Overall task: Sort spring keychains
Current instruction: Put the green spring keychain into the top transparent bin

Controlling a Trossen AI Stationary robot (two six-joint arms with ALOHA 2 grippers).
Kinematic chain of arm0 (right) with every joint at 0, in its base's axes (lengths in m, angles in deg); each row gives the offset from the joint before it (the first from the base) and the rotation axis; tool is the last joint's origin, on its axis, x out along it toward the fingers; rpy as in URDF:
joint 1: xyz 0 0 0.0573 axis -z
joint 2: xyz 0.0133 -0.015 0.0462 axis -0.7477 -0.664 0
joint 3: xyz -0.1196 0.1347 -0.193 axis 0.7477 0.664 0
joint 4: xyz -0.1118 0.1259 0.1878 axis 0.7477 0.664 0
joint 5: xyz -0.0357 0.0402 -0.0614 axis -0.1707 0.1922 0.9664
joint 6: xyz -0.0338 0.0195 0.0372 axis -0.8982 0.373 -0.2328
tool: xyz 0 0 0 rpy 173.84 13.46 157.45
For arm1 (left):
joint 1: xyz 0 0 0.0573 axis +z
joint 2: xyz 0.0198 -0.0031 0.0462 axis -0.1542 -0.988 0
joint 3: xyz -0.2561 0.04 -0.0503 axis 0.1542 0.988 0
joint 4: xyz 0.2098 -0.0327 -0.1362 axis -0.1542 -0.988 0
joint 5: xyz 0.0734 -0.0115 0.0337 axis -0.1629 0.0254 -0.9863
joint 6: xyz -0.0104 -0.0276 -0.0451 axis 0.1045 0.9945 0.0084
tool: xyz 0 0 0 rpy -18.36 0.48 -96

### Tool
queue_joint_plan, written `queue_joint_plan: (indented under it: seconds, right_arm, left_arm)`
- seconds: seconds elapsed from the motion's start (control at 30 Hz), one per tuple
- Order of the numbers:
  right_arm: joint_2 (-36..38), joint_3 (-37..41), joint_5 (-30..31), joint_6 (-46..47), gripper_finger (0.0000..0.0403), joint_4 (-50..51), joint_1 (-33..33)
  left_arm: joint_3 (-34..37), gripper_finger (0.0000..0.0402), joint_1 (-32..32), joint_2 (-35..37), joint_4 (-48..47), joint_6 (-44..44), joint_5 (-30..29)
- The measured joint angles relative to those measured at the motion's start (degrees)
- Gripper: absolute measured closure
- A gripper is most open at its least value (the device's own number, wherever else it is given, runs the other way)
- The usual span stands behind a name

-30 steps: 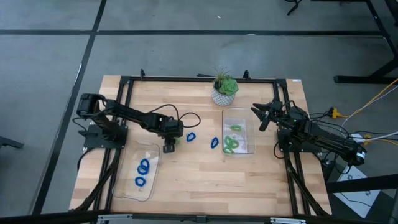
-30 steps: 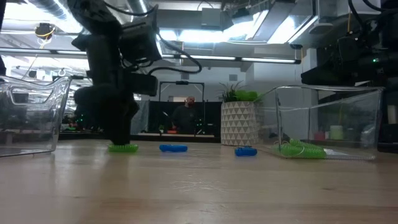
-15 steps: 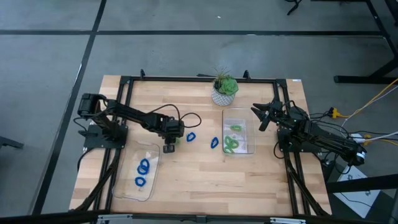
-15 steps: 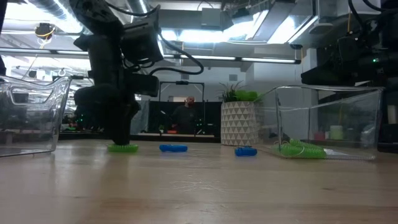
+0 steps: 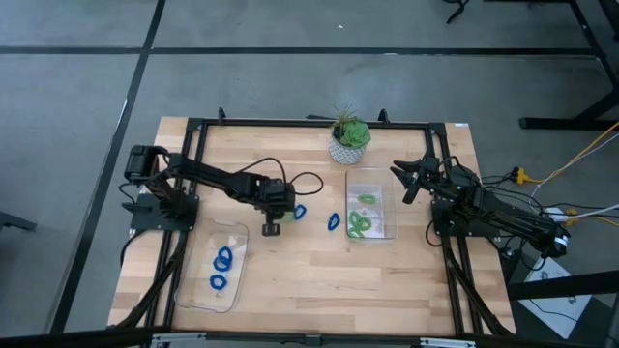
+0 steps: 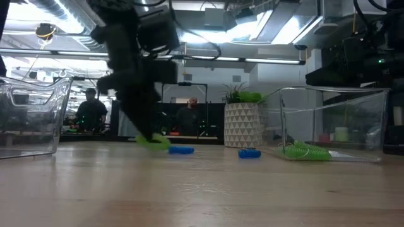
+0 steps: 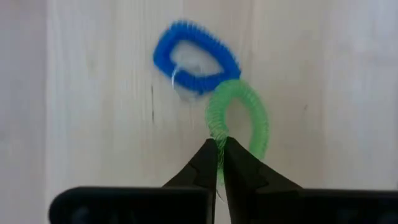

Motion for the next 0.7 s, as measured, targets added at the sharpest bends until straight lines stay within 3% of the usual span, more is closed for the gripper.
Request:
queue_joint_plan:
  seconds: [0.7]
  right_arm:
    - [0.0,0.0,0.0,0.0,0.0276,0.0,0.0]
  left_arm:
    - [-18.9,0.0394,4.2,0.1,0.6,-5.3,-0.1]
